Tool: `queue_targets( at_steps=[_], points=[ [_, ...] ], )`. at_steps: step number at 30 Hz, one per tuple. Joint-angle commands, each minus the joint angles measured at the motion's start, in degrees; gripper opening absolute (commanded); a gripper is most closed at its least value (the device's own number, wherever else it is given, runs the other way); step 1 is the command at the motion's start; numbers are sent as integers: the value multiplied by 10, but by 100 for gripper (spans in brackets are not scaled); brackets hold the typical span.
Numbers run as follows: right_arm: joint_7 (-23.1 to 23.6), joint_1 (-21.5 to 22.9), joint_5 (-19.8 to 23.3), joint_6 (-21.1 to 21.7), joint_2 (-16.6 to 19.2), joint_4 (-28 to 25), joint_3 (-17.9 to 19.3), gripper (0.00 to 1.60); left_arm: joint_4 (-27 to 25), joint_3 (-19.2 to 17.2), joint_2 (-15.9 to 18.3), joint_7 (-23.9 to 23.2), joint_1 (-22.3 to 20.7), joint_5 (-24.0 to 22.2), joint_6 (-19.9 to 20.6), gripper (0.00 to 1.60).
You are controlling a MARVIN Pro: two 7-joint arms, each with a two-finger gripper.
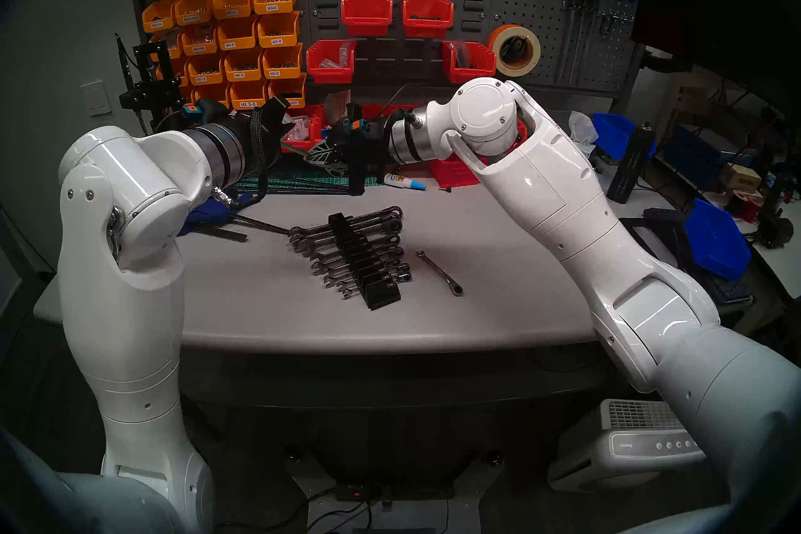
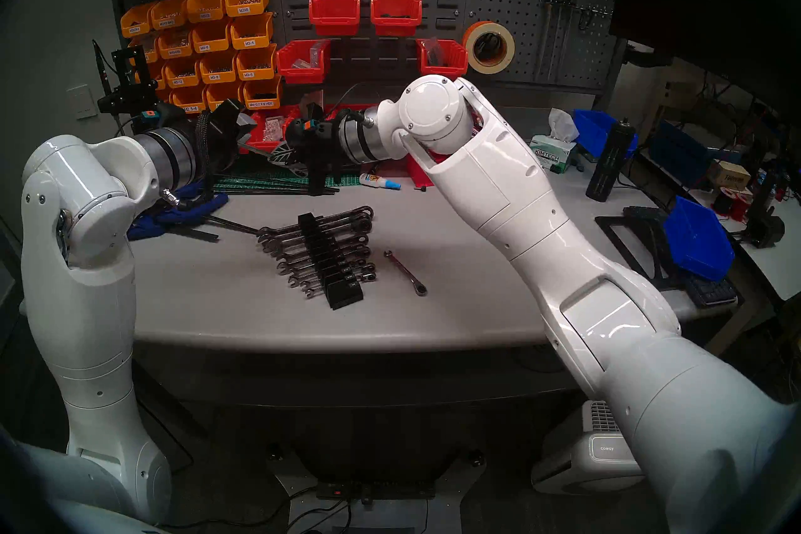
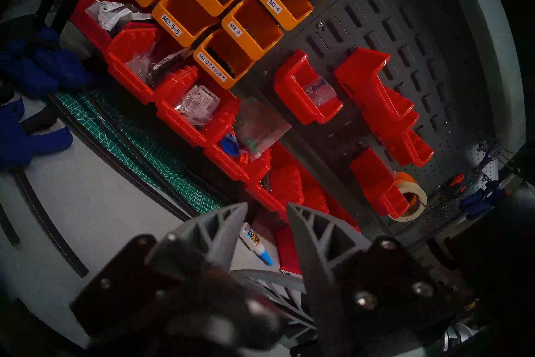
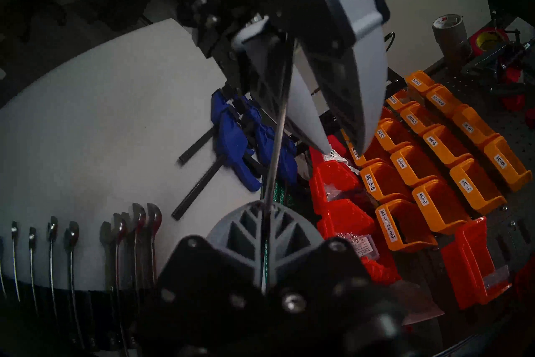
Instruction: Put the wrenches on the table into the correct slot in the case
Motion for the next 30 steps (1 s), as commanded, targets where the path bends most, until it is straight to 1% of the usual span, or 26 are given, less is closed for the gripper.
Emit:
queue_targets(
  at_steps=[1,2,5,6,8,12,13,14,15,16,17,18,21,23,25,27,29,30],
  points=[
    [29,40,31,27,-10,4,24,0,-16,-10,3,-31,-3,-14,10,88],
    [36,47,23,31,-6,6,21,0,-15,-11,3,-33,-2,-14,12,86],
    [54,54,26,45,-4,15,23,0,-15,-12,4,-38,2,-16,18,87],
    [59,55,31,51,-4,17,26,0,-14,-13,5,-40,3,-19,21,82],
    [71,60,32,62,-2,22,27,0,-15,-13,5,-44,6,-20,25,87],
    [98,68,37,82,2,31,30,0,-19,-12,7,-53,15,-22,35,91],
    [105,70,41,87,2,34,33,0,-20,-12,8,-57,17,-23,39,109],
    [109,71,39,87,3,35,32,0,-21,-12,8,-57,21,-25,42,111],
    [115,75,34,90,6,37,29,0,-23,-11,8,-57,24,-22,42,106],
    [120,75,38,95,5,39,31,0,-23,-10,8,-60,27,-22,45,107],
    [125,76,39,97,5,41,32,0,-23,-10,8,-63,30,-20,46,102],
    [132,77,40,103,6,43,31,0,-23,-7,10,-64,33,-15,49,100],
    [141,75,40,108,6,44,31,0,-22,-6,11,-76,41,-12,55,107],
    [144,75,40,110,6,45,32,0,-24,-4,11,-79,47,-8,57,105],
    [144,75,37,110,6,44,33,0,-25,-1,14,-81,53,-1,62,106],
    [150,76,38,115,8,43,33,0,-25,1,16,-84,57,6,64,114],
    [160,77,38,123,12,41,32,0,-25,0,16,-90,63,12,65,116],
    [165,77,40,127,13,41,32,0,-25,0,16,-93,65,14,66,114]
  ],
)
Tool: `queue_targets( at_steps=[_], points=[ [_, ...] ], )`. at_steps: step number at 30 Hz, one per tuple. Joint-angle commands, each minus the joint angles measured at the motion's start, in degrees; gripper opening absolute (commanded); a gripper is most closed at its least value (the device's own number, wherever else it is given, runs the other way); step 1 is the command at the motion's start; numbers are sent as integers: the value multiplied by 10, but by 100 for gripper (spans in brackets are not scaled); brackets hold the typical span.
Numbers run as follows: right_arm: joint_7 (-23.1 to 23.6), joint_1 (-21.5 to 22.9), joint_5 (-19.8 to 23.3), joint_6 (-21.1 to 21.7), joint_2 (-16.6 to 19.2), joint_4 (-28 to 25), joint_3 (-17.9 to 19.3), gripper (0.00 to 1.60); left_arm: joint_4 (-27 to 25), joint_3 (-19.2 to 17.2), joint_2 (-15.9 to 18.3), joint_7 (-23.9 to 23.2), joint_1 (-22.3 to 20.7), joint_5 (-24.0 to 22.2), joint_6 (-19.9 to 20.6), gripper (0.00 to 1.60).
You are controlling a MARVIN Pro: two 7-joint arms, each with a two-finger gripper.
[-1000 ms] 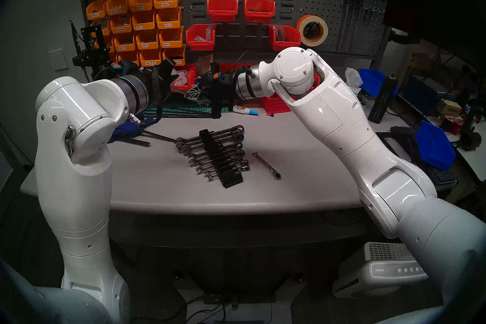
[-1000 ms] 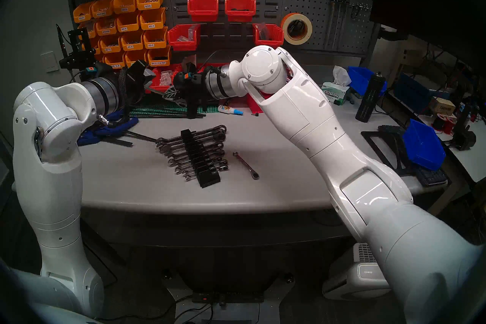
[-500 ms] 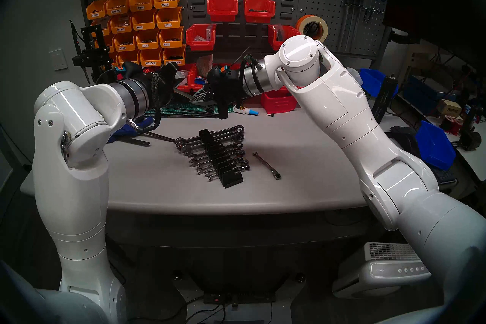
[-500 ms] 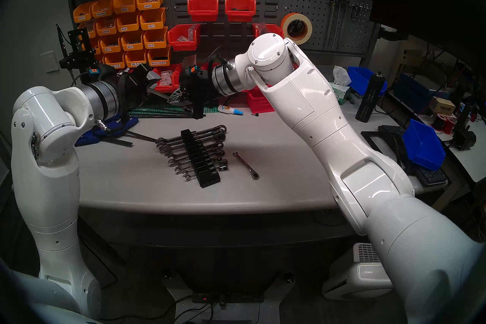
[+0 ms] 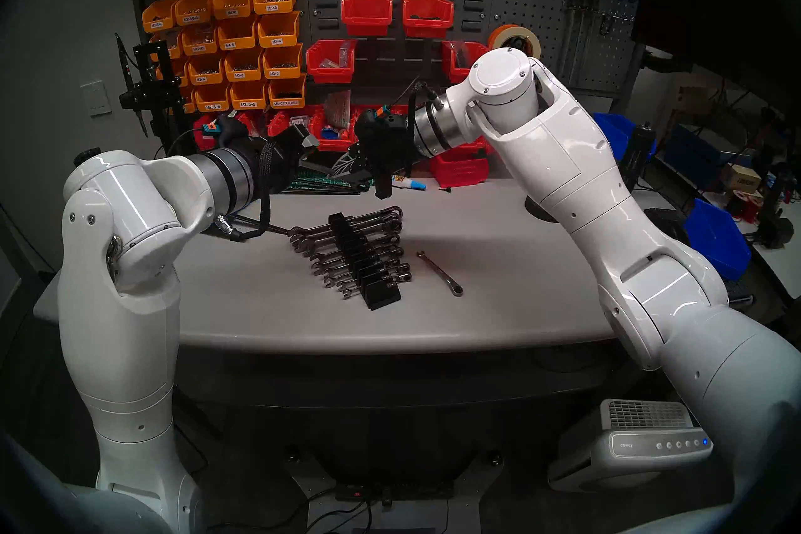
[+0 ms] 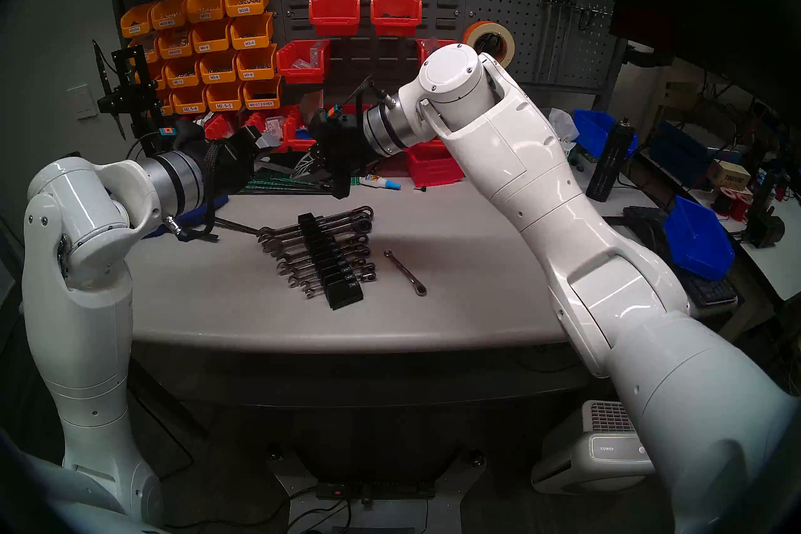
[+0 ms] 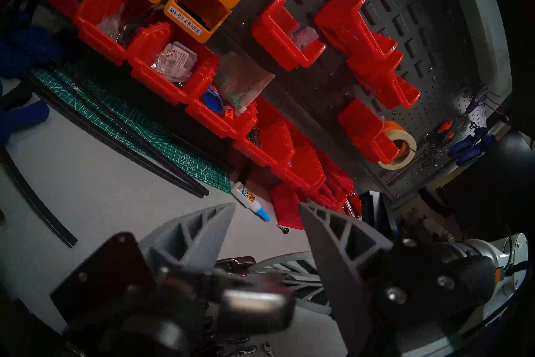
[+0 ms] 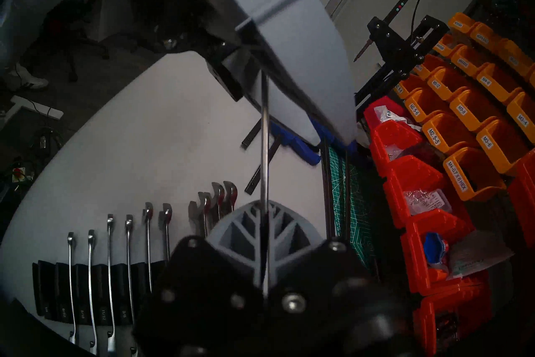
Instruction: Put the wrenches on the table into the correct slot in the case
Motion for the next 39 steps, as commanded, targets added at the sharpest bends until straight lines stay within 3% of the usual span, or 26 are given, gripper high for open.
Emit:
queue_targets(
  at_steps=[1,13,19,26,39],
  points=[
    [16,27,7,20,6,-12,13,0,-17,-1,2,-29,8,18,1,114],
    [92,41,4,58,19,8,-5,0,-22,2,2,-52,28,42,6,112],
    [93,57,-3,59,18,30,-19,0,-19,4,1,-57,31,48,4,120],
    [93,70,3,46,14,65,-27,0,-11,6,-1,-62,31,58,1,111],
    [93,113,44,20,21,124,-91,0,18,2,-4,-62,24,82,-6,110]
  ],
)
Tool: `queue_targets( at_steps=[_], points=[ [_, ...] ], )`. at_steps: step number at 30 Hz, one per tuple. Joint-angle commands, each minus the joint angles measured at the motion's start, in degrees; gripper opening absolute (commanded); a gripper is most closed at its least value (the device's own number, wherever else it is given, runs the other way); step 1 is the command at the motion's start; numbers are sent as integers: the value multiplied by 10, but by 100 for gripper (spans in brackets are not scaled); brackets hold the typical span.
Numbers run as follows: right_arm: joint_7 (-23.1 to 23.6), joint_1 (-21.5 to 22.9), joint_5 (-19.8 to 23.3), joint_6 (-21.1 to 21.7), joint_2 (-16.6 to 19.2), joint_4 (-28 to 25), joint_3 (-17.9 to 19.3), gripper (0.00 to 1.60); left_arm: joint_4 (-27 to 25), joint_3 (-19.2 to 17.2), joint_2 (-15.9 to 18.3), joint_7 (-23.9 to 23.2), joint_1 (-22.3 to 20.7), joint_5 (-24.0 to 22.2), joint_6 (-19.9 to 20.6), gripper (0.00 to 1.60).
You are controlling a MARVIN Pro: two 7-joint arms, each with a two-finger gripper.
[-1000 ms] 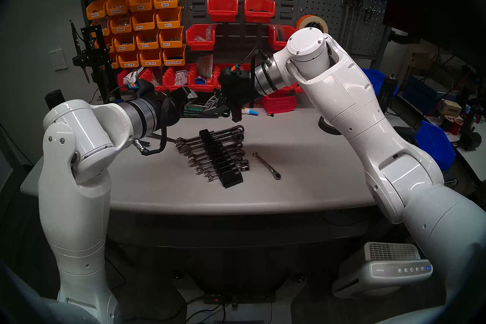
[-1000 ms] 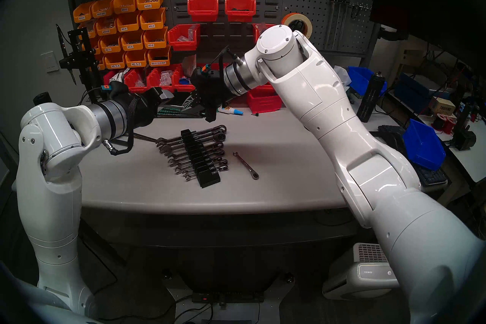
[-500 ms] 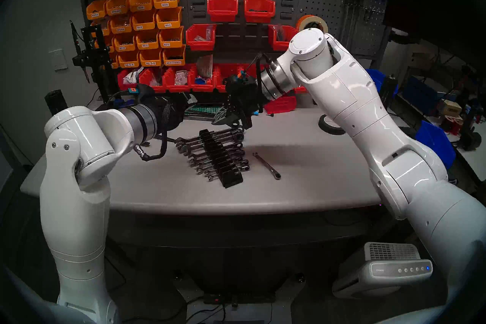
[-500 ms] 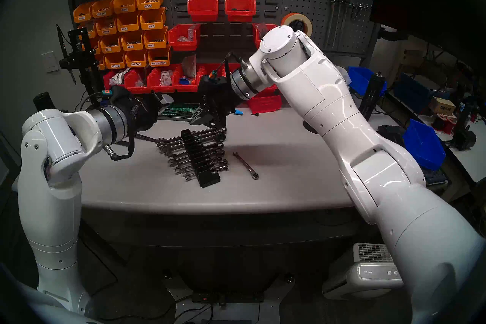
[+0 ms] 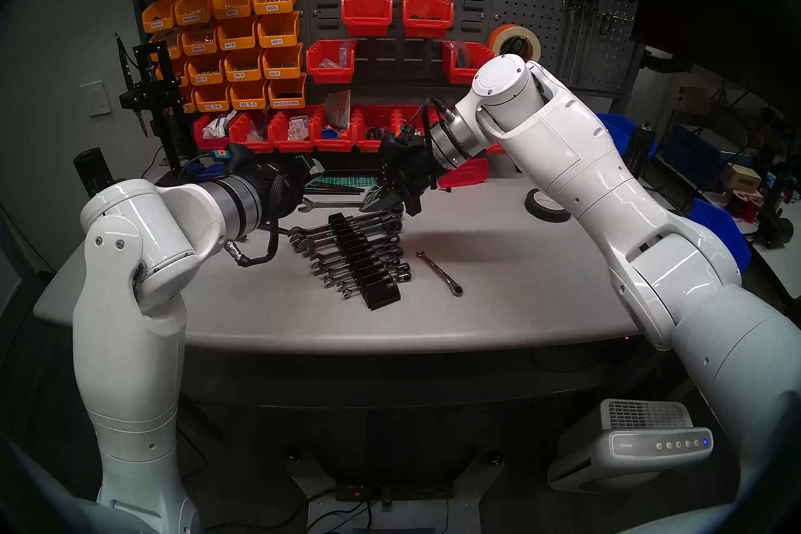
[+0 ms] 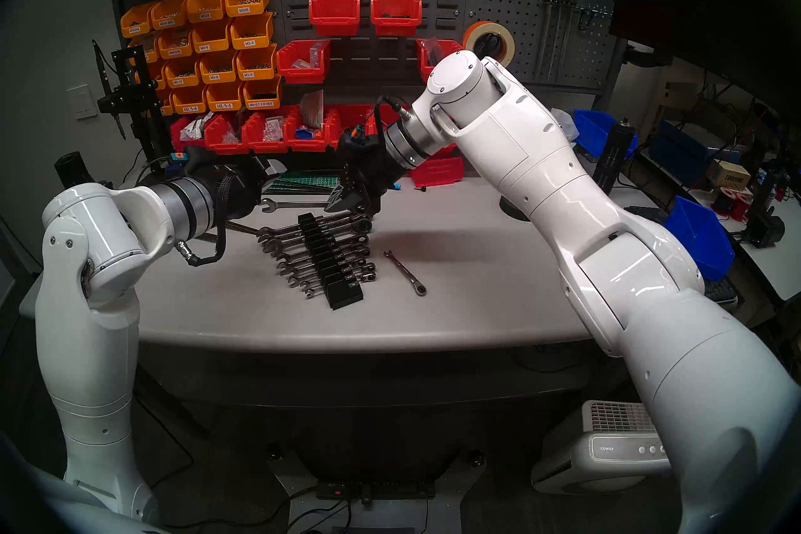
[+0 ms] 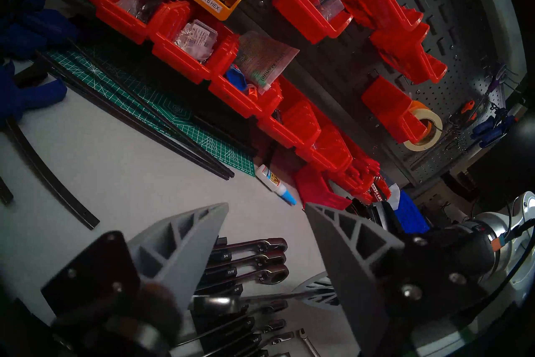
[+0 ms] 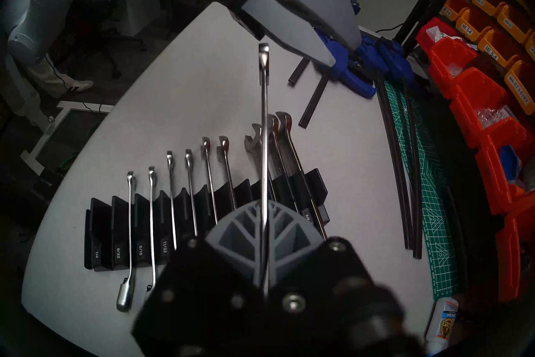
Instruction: Put the wrenches on the table into the correct slot in the case
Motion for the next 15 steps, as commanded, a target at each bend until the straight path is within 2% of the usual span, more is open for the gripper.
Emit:
queue_targets(
  at_steps=[1,4,15],
  points=[
    [-2,54,31,-11,4,11,-15,0,6,-7,1,-11,-19,7,-9,112],
    [-2,60,44,-17,8,20,-30,0,11,-12,0,-12,-22,12,-12,109],
    [-2,93,89,-52,27,47,-95,0,19,-17,-1,-22,-23,22,-14,116]
  ],
)
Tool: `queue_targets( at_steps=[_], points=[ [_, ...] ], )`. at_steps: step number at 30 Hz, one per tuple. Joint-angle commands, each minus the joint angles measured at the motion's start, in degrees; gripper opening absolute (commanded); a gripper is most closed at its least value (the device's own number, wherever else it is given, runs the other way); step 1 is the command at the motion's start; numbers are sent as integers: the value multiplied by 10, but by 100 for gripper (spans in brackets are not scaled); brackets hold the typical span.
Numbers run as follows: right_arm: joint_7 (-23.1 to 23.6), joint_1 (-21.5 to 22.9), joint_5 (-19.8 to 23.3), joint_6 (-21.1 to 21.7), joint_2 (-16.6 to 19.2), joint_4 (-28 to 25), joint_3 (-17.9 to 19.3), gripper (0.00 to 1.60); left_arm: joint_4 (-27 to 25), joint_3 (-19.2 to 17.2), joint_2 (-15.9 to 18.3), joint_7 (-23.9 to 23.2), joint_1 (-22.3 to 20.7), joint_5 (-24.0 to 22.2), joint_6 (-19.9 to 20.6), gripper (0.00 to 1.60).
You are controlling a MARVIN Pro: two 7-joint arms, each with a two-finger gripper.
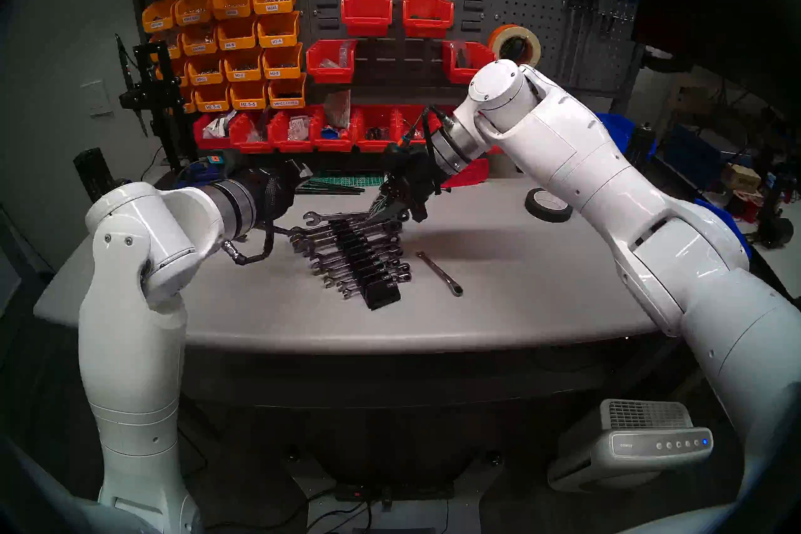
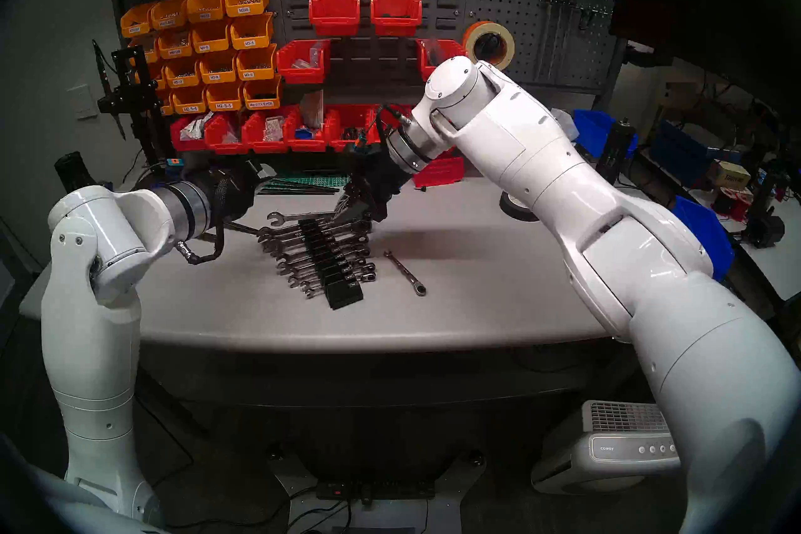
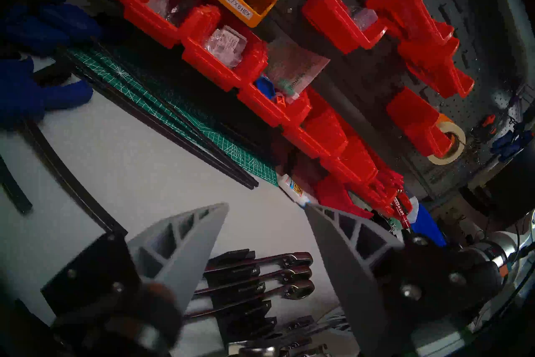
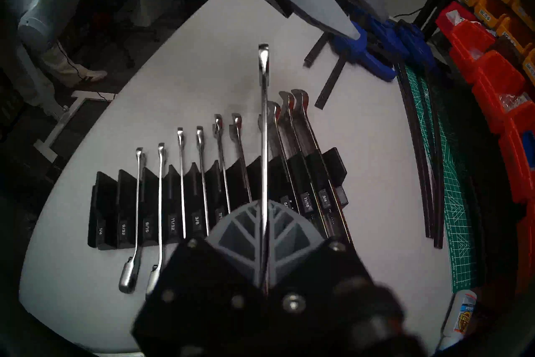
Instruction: Put the wrenches on the table into the correct slot in the case
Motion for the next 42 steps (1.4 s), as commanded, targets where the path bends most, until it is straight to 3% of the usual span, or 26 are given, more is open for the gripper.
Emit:
queue_targets(
  at_steps=[1,13,17,30,42],
  points=[
    [-1,52,37,-22,12,3,-17,0,-6,-6,1,-16,-19,0,-5,114],
    [-1,82,74,-79,5,50,-62,0,15,-1,-1,-22,-28,12,-9,115],
    [-1,93,77,-117,1,72,-74,0,23,1,-2,-22,-35,15,-11,118],
    [-1,118,89,-225,-48,159,-109,0,50,12,-4,-25,-54,30,-16,122],
    [-1,130,103,-273,-85,223,-136,0,67,12,-4,-31,-62,36,-18,124]
  ],
)
